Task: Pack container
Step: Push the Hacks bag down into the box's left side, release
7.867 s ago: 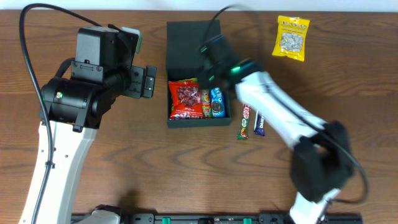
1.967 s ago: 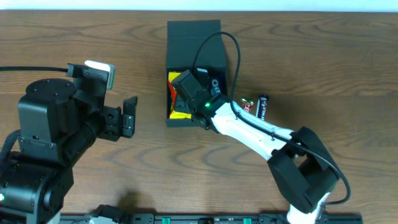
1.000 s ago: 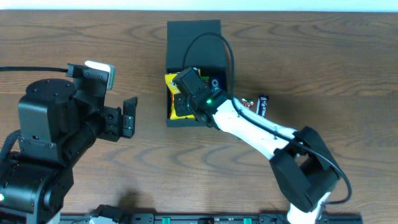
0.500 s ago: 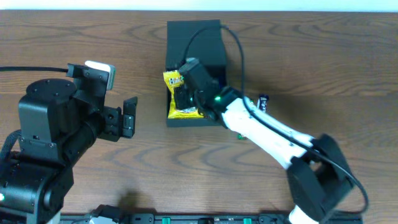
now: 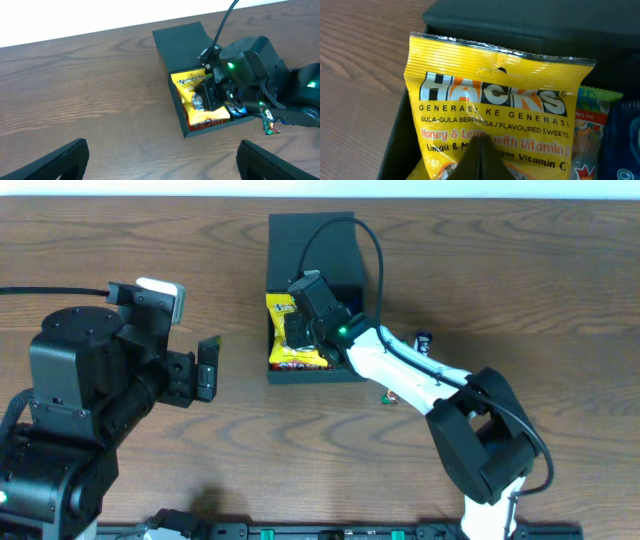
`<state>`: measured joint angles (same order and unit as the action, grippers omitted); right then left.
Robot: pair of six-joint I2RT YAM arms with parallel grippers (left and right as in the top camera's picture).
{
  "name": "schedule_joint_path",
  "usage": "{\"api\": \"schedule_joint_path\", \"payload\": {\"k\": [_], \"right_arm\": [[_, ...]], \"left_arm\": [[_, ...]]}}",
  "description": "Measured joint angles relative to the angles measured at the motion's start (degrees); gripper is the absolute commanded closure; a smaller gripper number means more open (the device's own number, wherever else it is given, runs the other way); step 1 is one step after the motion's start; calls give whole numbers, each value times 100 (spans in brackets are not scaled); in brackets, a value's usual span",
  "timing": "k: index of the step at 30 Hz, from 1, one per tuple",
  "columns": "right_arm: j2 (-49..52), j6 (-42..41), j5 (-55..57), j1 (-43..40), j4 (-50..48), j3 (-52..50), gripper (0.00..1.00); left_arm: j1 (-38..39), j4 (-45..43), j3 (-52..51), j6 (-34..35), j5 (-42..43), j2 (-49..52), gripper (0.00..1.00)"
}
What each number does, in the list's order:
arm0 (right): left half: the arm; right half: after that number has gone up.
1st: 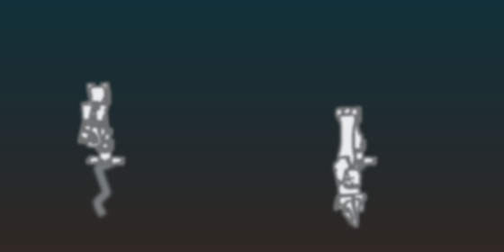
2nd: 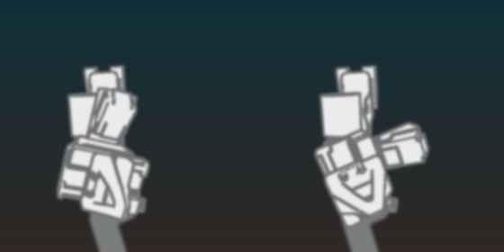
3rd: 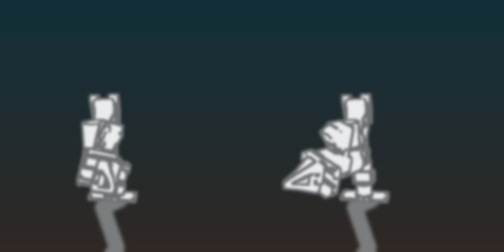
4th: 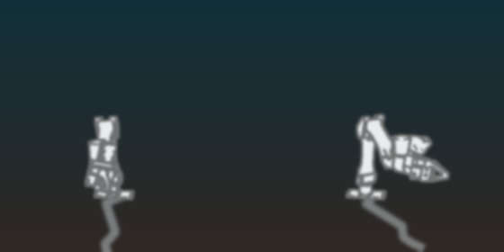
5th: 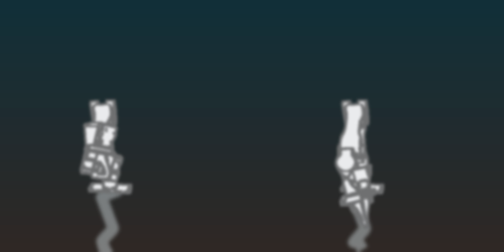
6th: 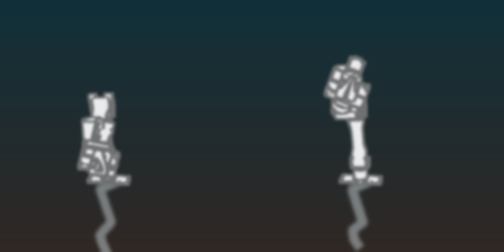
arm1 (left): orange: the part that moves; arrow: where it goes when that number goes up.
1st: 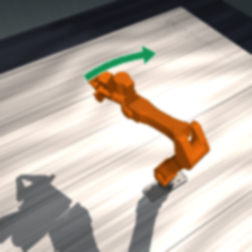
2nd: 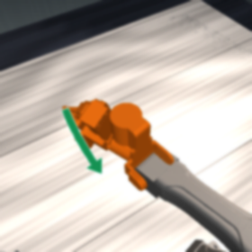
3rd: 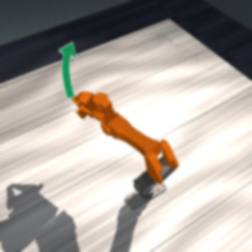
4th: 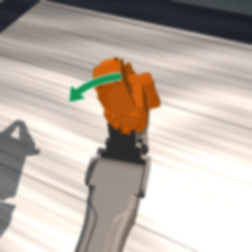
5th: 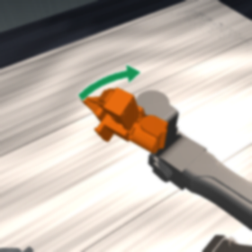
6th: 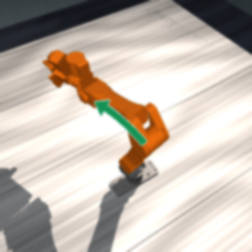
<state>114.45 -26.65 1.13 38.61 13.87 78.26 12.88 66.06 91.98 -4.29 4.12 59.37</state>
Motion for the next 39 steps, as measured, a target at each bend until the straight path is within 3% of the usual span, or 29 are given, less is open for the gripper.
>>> {"api": "schedule_joint_path", "payload": {"k": [10, 18, 24, 39], "right_arm": [[-70, 0, -9, -24, -109, 55, 99], [-761, 216, -122, -24, 564, 153, 99], [-459, 286, -280, -24, 1154, 168, 99], [-293, 374, -654, -70, 1154, 195, 99]], "left_arm": [[0, 0, 0, 114, 0, -2, 5], [0, -2, -2, 131, 0, -2, 5], [0, 0, -2, 131, 0, 0, 5], [0, -2, 0, 131, 0, -2, 5]]}}
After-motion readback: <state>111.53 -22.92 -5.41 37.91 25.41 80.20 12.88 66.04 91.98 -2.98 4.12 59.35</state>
